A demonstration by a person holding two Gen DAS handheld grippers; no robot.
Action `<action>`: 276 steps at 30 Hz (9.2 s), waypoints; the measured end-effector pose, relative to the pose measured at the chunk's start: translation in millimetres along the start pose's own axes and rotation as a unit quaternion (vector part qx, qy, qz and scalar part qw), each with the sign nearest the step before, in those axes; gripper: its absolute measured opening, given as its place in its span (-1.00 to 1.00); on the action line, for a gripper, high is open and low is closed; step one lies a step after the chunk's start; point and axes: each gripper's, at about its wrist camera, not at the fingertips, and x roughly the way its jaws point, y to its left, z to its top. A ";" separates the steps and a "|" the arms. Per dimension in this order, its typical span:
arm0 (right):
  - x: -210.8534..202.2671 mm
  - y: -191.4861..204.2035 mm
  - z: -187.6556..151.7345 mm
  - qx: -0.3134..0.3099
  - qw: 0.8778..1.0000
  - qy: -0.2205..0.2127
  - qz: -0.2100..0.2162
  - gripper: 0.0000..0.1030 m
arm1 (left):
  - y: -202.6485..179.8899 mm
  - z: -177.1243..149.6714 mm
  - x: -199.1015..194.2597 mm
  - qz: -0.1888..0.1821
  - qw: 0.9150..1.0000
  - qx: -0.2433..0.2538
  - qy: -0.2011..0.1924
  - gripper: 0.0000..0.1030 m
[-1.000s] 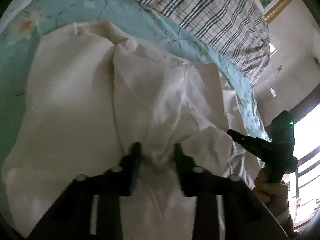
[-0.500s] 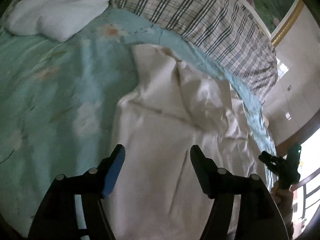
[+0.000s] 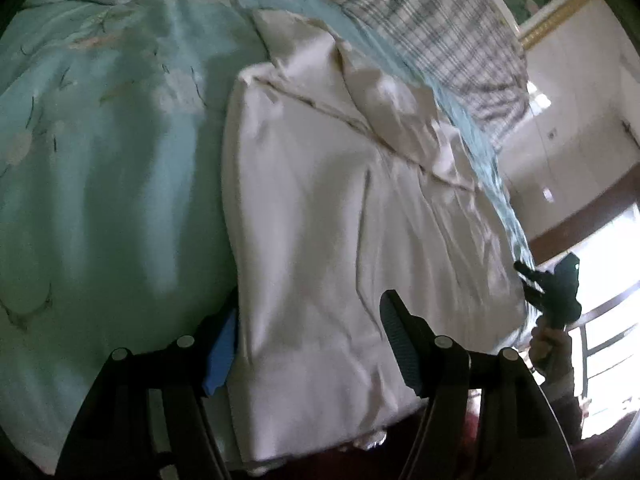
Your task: Fold large clothes
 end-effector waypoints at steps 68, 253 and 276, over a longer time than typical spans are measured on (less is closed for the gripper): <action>178.4 30.2 230.9 0.057 0.998 0.011 0.027 -0.76 | 37.7 284.1 137.2 0.030 0.989 -0.113 -0.095 -0.82; 174.1 29.9 225.4 -0.099 0.993 0.063 0.024 -0.57 | -194.2 242.7 308.7 -0.094 0.992 0.065 0.059 0.16; 218.1 195.9 109.6 -0.118 0.966 0.117 0.199 -0.68 | -59.7 177.8 90.3 0.025 0.998 0.049 -0.027 -0.18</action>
